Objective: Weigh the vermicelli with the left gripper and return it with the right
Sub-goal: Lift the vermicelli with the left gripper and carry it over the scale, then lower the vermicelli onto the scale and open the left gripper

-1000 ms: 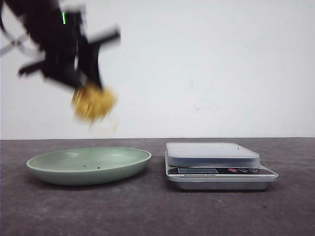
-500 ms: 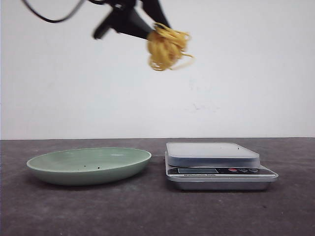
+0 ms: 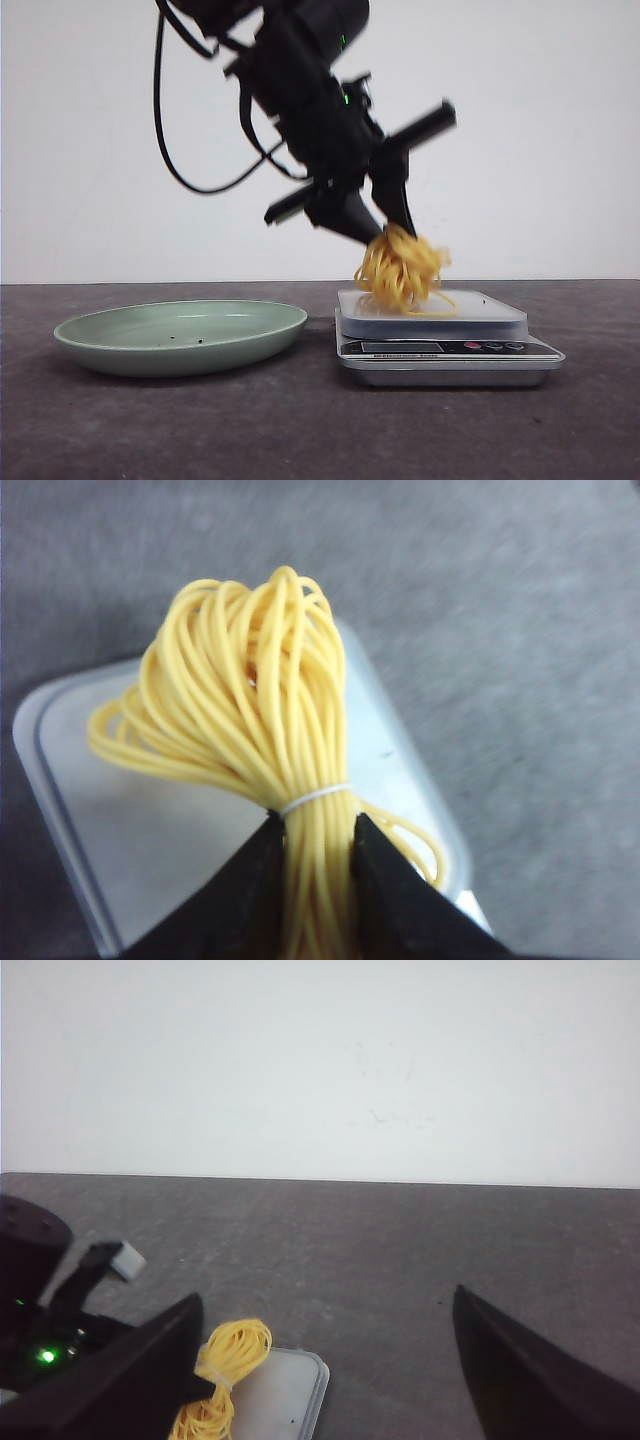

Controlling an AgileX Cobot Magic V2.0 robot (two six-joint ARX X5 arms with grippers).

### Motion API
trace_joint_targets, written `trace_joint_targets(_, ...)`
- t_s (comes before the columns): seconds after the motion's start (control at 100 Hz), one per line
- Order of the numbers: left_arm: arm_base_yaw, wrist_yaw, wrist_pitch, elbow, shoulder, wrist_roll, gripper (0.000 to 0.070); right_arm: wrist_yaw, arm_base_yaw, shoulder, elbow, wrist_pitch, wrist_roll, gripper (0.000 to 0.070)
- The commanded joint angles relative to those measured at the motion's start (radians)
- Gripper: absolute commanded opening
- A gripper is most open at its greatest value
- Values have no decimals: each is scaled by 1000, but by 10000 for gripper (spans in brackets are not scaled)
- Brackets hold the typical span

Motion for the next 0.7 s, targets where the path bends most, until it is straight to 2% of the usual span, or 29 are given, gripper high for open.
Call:
trace_joint_targets(0.0, -9, -11, 23, 27, 25, 8, 6, 0, 0, 4, 19, 3, -11, 503)
trace_joint_targets(0.16, -9, -13, 26, 27, 29, 23, 24, 0, 0, 4, 19, -5, -16, 503)
trace_joint_targets(0.2, -9, -13, 27, 27, 29, 25, 83, 0, 0, 4, 19, -5, -16, 503)
trace_joint_targets(0.29, -9, -10, 25, 27, 29, 25, 299, 0, 0, 4, 19, -5, -20, 503)
trace_joint_targets(0.35, -10, 5, 26, 27, 29, 26, 351, 0, 0, 4, 19, -5, -24, 503)
trace_joint_targets(0.54, -15, 25, 12, 51, 13, 35, 356, 0, 0, 4, 19, -5, -31, 503)
trace_joint_targets(0.69, -10, 14, -71, 119, -68, 63, 364, 0, 0, 4, 19, -5, -37, 503)
